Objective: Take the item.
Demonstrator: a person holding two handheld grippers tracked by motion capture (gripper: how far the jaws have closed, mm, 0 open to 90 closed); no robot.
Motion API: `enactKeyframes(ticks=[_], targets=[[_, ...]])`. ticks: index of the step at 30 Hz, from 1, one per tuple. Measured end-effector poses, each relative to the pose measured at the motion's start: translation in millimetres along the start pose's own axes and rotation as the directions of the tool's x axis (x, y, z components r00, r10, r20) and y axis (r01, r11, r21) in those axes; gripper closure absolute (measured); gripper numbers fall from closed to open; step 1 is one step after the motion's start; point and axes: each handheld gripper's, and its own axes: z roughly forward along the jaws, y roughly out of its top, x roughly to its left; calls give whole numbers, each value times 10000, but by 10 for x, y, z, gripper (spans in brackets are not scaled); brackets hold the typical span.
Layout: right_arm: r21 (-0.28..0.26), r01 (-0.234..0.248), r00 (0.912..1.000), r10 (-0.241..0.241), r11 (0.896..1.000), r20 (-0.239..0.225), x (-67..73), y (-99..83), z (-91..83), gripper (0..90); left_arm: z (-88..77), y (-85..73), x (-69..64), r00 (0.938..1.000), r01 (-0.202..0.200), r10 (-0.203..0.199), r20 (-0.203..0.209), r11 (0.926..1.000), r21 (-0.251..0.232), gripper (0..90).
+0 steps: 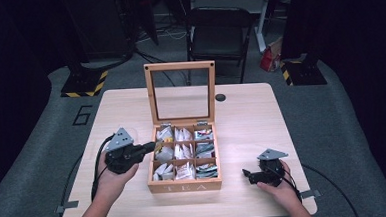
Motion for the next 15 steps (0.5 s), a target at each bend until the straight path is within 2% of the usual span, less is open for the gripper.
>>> enactKeyframes(ticks=[3,15], targets=[[0,2,10000,-2,10000,0,0,0,0,114,-28,20,19,10000,-27,27,8,10000,5,900],[2,2,10000,-2,10000,-1,0,0,0,114,-130,81,166,9986,137,-146,-512,9997,-178,900]])
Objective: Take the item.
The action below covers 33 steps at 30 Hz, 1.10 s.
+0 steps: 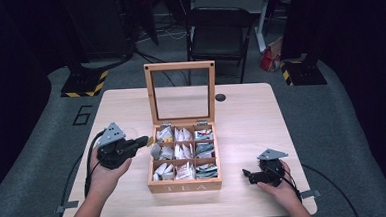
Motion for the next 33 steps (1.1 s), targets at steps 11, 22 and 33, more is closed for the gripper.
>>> enactKeyframes(ticks=[11,22,33], targets=[[-1,-6,10000,6,10000,2,1,0,0,114,-105,40,185,9984,301,-313,-464,9992,-252,900],[1,-4,10000,4,10000,1,1,0,0,114,-133,43,385,9937,616,-635,-922,9978,-227,900],[-1,1,10000,-1,10000,3,0,0,0,114,-154,50,531,9876,887,-916,-1272,9957,-276,900]])
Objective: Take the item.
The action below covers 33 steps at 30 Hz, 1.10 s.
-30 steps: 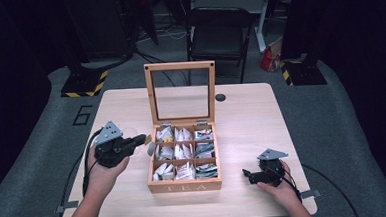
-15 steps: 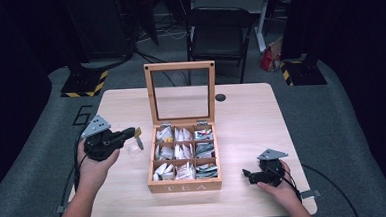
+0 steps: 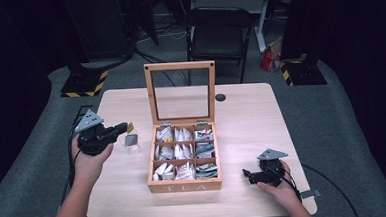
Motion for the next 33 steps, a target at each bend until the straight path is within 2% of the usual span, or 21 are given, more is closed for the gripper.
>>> enactKeyframes(ticks=[16,23,33], targets=[[0,-5,10000,5,10000,-1,0,0,0,114,40,82,166,9988,196,-197,-448,9998,-20,900],[0,-4,10000,4,10000,-2,0,0,0,114,64,132,221,9978,119,-117,-656,9999,34,900],[-1,-2,10000,2,10000,-1,0,0,0,114,121,112,328,9957,329,-327,-862,9995,19,900]])
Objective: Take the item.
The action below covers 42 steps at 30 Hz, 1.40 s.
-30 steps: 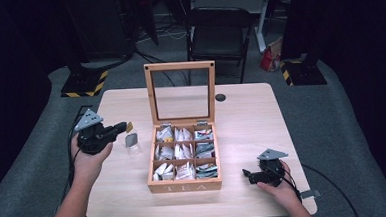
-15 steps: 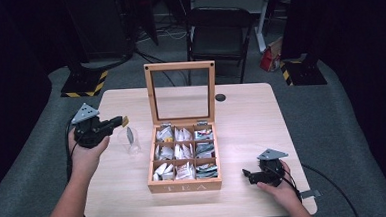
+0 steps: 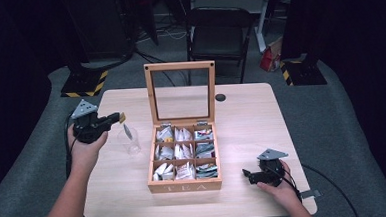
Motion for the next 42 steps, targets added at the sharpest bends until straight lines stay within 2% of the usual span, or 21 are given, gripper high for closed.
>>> enactKeyframes(ticks=[20,28,31,34,42], targets=[[0,-4,10000,4,10000,-1,0,0,0,114,190,-183,137,9985,371,-359,-416,9989,281,900],[-1,1,10000,-1,10000,0,0,0,0,114,268,-276,128,9980,455,-435,-460,9980,442,900],[1,0,10000,0,10000,-2,0,0,0,114,290,-278,100,9985,297,-271,-475,9981,541,900],[1,2,10000,-2,10000,-2,0,0,0,114,301,-283,91,9984,301,-278,-496,9985,456,900],[-1,2,10000,-2,10000,-1,0,0,0,114,350,-410,88,9976,484,-453,-526,9971,585,900]])
